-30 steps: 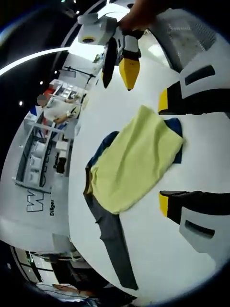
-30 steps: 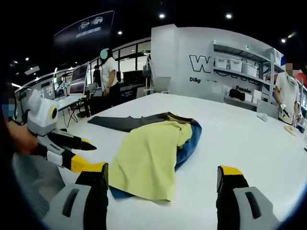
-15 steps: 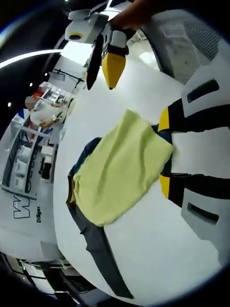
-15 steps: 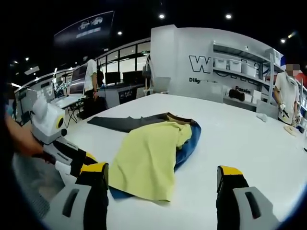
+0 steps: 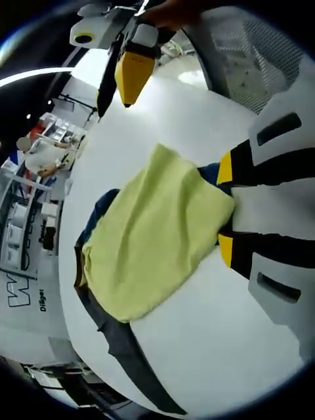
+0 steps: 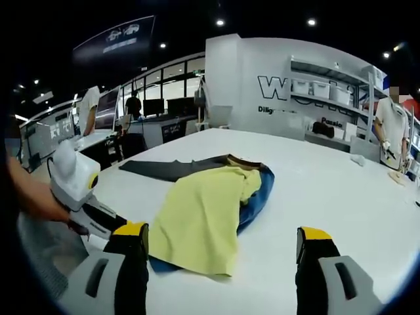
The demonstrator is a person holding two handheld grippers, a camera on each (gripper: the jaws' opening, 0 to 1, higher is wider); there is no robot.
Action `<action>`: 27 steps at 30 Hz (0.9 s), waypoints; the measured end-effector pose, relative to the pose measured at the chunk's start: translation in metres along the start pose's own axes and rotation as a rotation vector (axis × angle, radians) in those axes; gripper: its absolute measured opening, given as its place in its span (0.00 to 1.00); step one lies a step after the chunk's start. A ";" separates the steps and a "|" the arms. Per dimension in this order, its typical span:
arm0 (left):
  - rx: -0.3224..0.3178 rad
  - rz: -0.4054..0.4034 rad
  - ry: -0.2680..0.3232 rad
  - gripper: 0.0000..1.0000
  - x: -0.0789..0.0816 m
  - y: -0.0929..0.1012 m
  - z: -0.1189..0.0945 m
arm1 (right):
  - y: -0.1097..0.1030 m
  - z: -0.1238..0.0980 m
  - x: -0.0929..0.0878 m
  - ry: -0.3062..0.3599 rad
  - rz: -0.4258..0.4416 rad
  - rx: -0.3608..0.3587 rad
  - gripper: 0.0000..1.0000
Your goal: Fold the garment on the visible template until the final outline fits inside the template.
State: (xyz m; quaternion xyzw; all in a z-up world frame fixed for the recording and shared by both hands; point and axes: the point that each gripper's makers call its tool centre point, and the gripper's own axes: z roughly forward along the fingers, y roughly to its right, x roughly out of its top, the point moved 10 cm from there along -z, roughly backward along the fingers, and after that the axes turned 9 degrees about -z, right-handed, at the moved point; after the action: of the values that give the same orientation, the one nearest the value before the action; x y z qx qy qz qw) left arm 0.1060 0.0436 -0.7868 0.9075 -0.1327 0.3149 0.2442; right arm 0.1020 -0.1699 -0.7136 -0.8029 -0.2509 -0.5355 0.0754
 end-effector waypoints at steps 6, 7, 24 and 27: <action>0.011 0.005 -0.003 0.14 0.001 0.000 0.006 | 0.001 0.000 -0.001 -0.004 0.000 -0.001 0.94; 0.011 0.006 -0.003 0.13 0.002 0.000 0.006 | 0.001 0.000 -0.001 -0.005 0.000 0.000 0.94; -0.025 0.024 0.056 0.00 0.013 0.004 -0.005 | 0.002 0.001 -0.002 -0.011 0.003 -0.005 0.94; -0.034 0.017 0.088 0.00 0.020 0.004 -0.013 | 0.002 0.001 -0.002 -0.014 0.001 -0.005 0.94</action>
State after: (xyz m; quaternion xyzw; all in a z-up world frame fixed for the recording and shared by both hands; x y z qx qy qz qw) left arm 0.1134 0.0449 -0.7638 0.8873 -0.1349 0.3543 0.2626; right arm 0.1030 -0.1719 -0.7156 -0.8069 -0.2497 -0.5305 0.0717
